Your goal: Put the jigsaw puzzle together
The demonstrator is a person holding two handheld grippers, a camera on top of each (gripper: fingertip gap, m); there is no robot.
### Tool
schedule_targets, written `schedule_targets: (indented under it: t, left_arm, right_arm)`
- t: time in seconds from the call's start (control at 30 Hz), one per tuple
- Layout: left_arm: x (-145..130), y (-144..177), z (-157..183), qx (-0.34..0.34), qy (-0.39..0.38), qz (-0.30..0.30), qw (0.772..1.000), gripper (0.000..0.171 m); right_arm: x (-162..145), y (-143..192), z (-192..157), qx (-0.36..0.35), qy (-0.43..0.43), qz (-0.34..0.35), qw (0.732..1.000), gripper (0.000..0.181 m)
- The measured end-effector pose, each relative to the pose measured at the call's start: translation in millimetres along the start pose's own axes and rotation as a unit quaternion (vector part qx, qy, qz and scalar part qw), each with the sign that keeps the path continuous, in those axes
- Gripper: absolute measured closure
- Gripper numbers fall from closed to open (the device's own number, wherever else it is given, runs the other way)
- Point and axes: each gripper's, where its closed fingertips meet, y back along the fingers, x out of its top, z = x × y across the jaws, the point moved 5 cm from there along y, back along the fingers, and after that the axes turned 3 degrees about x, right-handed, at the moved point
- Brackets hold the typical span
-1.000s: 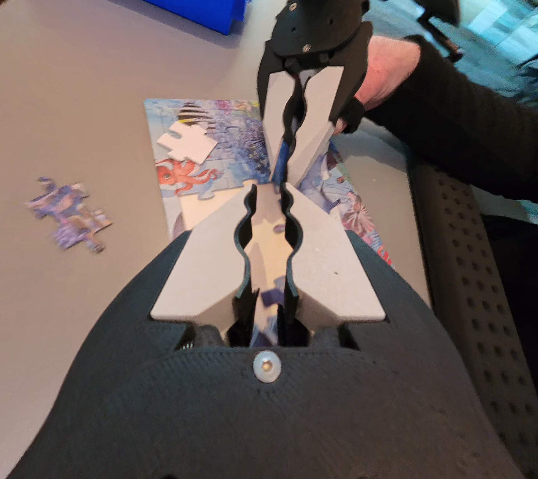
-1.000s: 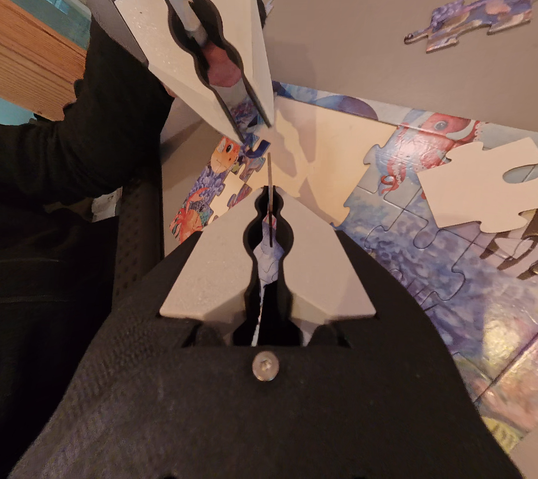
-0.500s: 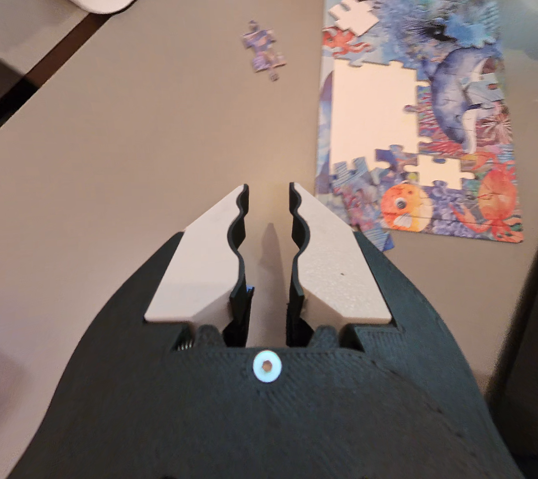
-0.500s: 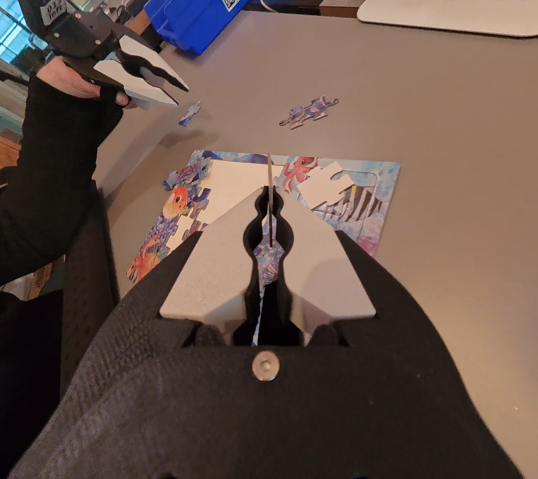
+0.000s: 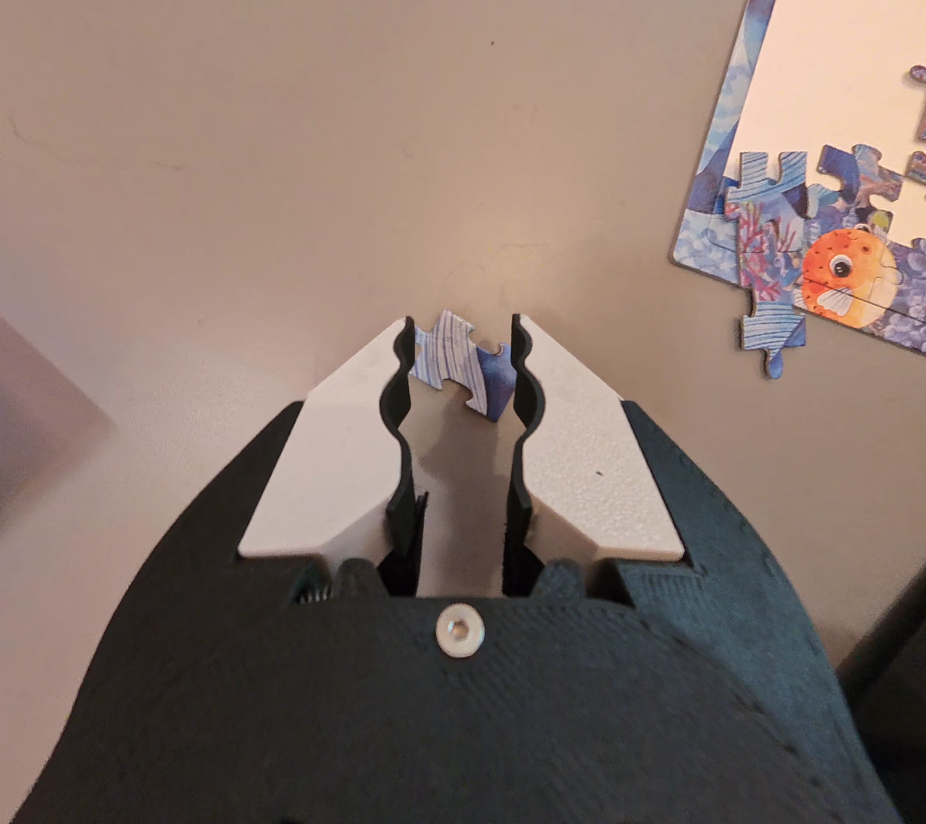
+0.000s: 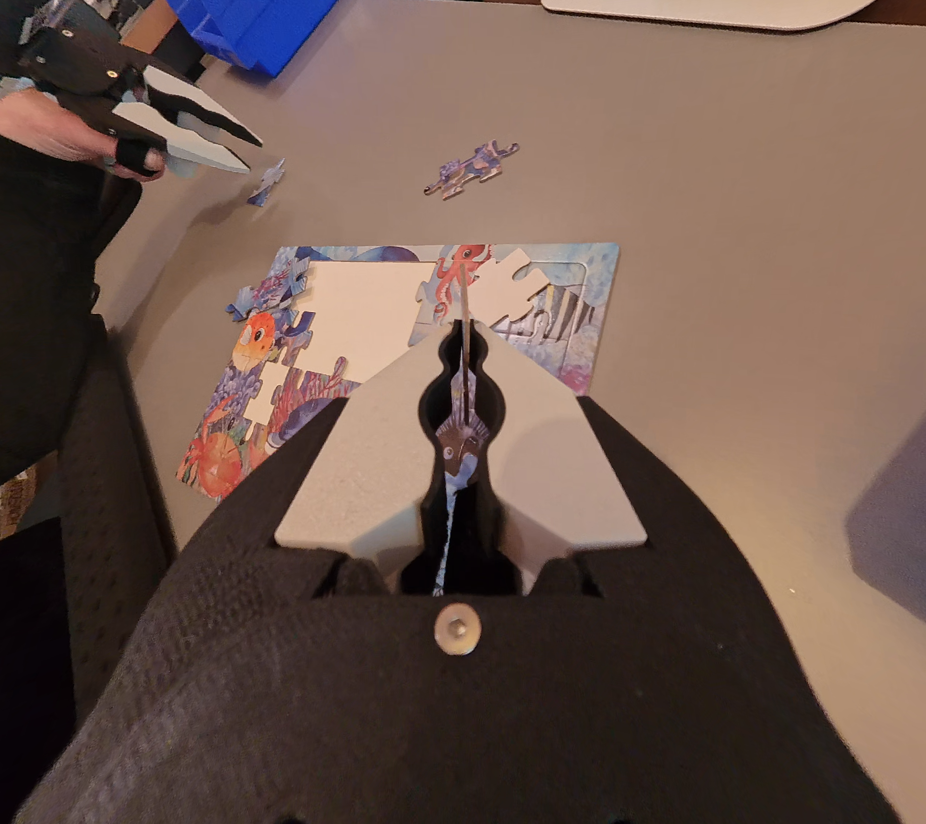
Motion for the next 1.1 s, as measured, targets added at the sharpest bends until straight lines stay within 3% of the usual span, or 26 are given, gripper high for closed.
schedule_targets:
  t: [0.33,0.47,0.67,0.7,0.77,0.8,0.93,1.1]
  left_arm:
    - [-3,7,-20,0.035,0.041,0.023,0.998,0.132]
    - [-2,5,-23,0.034,0.045,0.030,0.998,0.132]
    - [1,-5,-18,0.027,0.036,0.019,0.999,0.129]
    - [1,-6,-17,0.026,0.035,0.017,0.999,0.129]
    - [2,-8,-16,0.025,0.033,0.014,0.999,0.129]
    - [2,-8,-16,0.026,0.033,0.015,0.999,0.128]
    - [4,-6,-17,0.028,0.034,0.020,0.999,0.128]
    - [12,-8,-10,0.025,0.019,0.026,0.999,0.127]
  right_arm:
    - [-3,5,11,-0.036,-0.001,-0.010,0.999,0.181]
    - [-11,18,25,-0.092,-0.006,-0.039,0.995,0.181]
    - [-32,24,43,-0.104,-0.043,-0.093,0.989,0.181]
    - [-36,24,49,-0.120,-0.047,-0.106,0.986,0.178]
    - [-38,22,54,-0.132,-0.055,-0.116,0.983,0.151]
    - [-36,23,56,-0.144,-0.052,-0.114,0.982,0.145]
    - [-19,35,53,-0.199,-0.006,-0.084,0.976,0.139]
    - [-5,16,27,-0.170,0.084,-0.087,0.978,0.141]
